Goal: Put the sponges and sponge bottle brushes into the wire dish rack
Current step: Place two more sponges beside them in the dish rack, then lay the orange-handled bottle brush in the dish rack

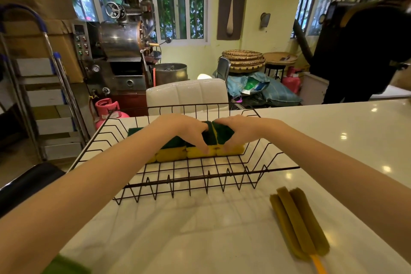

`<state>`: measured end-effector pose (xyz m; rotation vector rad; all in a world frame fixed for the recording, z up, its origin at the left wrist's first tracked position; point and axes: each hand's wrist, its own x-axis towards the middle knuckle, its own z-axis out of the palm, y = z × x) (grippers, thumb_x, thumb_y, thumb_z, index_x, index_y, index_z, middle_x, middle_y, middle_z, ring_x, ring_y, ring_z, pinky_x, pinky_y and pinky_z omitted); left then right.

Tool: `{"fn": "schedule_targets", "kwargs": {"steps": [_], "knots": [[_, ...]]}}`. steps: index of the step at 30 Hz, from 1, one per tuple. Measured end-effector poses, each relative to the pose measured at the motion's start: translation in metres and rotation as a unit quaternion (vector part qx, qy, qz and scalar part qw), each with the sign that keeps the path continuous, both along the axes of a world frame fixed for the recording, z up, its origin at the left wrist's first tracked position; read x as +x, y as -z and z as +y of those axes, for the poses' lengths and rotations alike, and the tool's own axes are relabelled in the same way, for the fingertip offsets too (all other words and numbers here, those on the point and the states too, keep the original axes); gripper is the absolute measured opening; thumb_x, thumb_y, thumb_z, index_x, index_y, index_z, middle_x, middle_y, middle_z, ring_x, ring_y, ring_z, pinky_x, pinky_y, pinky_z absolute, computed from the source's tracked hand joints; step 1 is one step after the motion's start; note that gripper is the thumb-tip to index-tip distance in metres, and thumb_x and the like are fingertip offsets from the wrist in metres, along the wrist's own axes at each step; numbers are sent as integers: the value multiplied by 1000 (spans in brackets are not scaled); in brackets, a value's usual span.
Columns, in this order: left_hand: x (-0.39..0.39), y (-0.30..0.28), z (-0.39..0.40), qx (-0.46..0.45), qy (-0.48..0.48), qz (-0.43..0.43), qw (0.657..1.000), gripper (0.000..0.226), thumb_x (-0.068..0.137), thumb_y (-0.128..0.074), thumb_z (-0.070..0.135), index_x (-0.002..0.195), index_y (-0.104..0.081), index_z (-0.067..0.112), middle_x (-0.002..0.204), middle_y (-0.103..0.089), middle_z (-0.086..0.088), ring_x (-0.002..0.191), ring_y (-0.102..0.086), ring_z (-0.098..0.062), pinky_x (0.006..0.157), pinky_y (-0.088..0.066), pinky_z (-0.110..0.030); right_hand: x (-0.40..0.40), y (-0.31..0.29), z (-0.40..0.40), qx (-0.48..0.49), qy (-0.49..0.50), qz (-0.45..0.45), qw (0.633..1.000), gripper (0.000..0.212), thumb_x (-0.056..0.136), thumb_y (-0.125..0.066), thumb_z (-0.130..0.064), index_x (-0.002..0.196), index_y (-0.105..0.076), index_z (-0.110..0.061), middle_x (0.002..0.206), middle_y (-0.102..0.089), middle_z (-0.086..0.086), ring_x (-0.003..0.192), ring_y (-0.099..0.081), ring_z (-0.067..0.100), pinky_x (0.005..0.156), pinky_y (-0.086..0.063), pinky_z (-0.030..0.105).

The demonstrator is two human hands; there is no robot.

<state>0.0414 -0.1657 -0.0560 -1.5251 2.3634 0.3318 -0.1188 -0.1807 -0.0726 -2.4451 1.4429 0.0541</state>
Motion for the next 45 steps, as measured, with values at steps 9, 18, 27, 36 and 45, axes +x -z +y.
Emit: {"fn": "schedule_targets", "kwargs": {"steps": [9,18,27,36,45], "knots": [[-16,-35,45,15,54,81,995,74,79,-56,47,138,-19,19,148,-27,-3,132,-28,-21,105,-25,-35,-23,-24,61,-45,63,-227,971,87,73,-71,-31,141,-16,-30,144,-36,6,119,-43,18,90,-39,30],[-50,-19,114,-105,169,339,920,81,70,-67,46,136,-22,32,146,-31,8,118,-27,4,96,-23,-20,-57,-11,156,-113,134,-396,901,82,74,-69,-31,138,-17,-36,125,-36,-14,114,-38,6,88,-33,24],[-82,14,159,-74,282,270,918,75,74,-65,25,134,-24,39,151,-14,9,135,-14,-7,104,-23,-25,-85,23,247,-30,233,-374,897,72,81,-57,-42,138,-13,-37,137,-32,-9,113,-43,12,87,-37,26],[-92,33,164,-42,278,168,945,75,72,-69,17,132,-28,37,153,-6,6,139,3,-10,110,-9,-32,-88,40,284,25,290,-271,918,89,71,-68,-44,138,-12,-30,108,-51,-2,86,-55,12,68,-46,23],[-91,42,163,-87,265,215,936,50,73,-67,15,117,-51,34,136,-38,1,124,-31,-15,95,-27,-24,-86,38,284,123,292,-245,916,50,73,-70,-26,117,-45,-21,81,-65,4,46,-59,11,41,-47,22]]}}
